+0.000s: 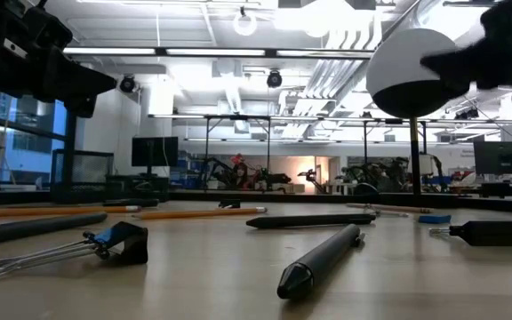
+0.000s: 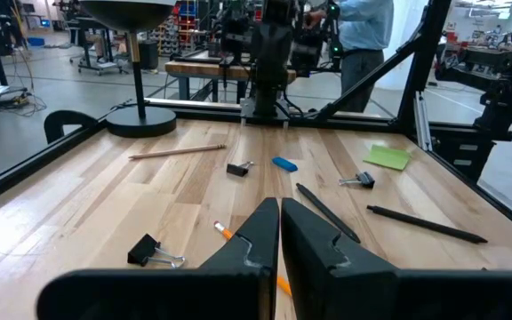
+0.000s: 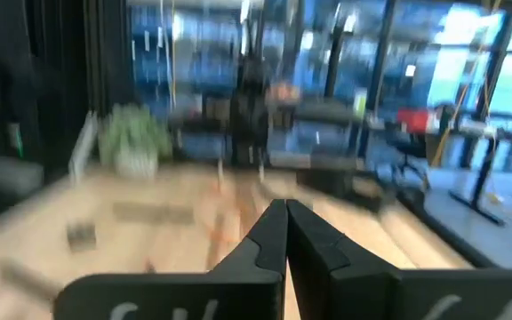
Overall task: Pick and place office supplies into organizer
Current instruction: Put the black binder clip into the black desk organizer
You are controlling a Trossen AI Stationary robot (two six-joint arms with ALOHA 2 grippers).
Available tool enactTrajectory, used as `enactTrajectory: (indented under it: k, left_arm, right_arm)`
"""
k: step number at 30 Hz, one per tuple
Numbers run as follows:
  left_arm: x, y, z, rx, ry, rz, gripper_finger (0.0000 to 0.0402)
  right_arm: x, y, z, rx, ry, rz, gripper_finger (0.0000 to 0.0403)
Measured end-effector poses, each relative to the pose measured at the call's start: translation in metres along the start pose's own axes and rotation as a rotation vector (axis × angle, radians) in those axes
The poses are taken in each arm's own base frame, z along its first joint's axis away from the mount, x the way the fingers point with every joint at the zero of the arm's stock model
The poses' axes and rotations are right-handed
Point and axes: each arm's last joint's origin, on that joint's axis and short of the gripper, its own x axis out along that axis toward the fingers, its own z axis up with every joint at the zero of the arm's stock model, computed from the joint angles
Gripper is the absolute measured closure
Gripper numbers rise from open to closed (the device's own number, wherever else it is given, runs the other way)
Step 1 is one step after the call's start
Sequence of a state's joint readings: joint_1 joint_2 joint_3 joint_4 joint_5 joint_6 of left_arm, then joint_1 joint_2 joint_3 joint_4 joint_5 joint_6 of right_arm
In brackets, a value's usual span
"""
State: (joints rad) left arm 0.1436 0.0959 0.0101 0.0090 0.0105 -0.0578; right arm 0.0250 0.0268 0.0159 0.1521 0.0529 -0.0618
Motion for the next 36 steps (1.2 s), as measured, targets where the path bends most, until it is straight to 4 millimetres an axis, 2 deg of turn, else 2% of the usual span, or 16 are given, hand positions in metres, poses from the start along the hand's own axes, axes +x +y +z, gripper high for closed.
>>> enactTrajectory:
  k: [3, 11, 17, 23, 27, 29, 32, 36]
  left_arm:
    - [0.000, 0.000, 0.000, 0.000, 0.000, 0.000, 0.0394]
    - [0.000, 0.000, 0.000, 0.000, 0.000, 0.000, 0.0394]
    - [0.000, 0.000, 0.000, 0.000, 0.000, 0.000, 0.0394]
    - [0.000, 0.000, 0.000, -0.002, 0.000, 0.000, 0.0394]
    - [0.000, 0.000, 0.001, -0.003, -0.007, 0.000, 0.0394]
    - [0.000, 0.000, 0.004, -0.010, -0.043, -0.003, 0.0394]
    - [-0.001, -0.001, 0.011, -0.120, -0.116, -0.014, 0.0394]
    - [-0.003, -0.003, 0.031, -0.164, -0.313, -0.082, 0.0394]
  right_arm:
    - [0.000, -0.001, 0.009, 0.064, -0.093, -0.003, 0.0402]
    - [-0.003, -0.001, 0.022, 0.073, -0.230, -0.004, 0.0402]
    - [-0.003, -0.002, 0.026, 0.083, -0.265, -0.003, 0.0402]
    - [-0.003, -0.002, 0.026, 0.205, -0.265, 0.008, 0.0402]
    - [-0.003, -0.001, 0.023, 0.208, -0.251, 0.045, 0.0402]
    - [-0.003, 0.000, 0.022, 0.210, -0.246, 0.077, 0.0402]
    - [-0.003, 0.001, 0.023, 0.231, -0.254, 0.096, 0.0402]
    - [0.000, -0.003, 0.021, 0.257, -0.236, -0.058, 0.0402]
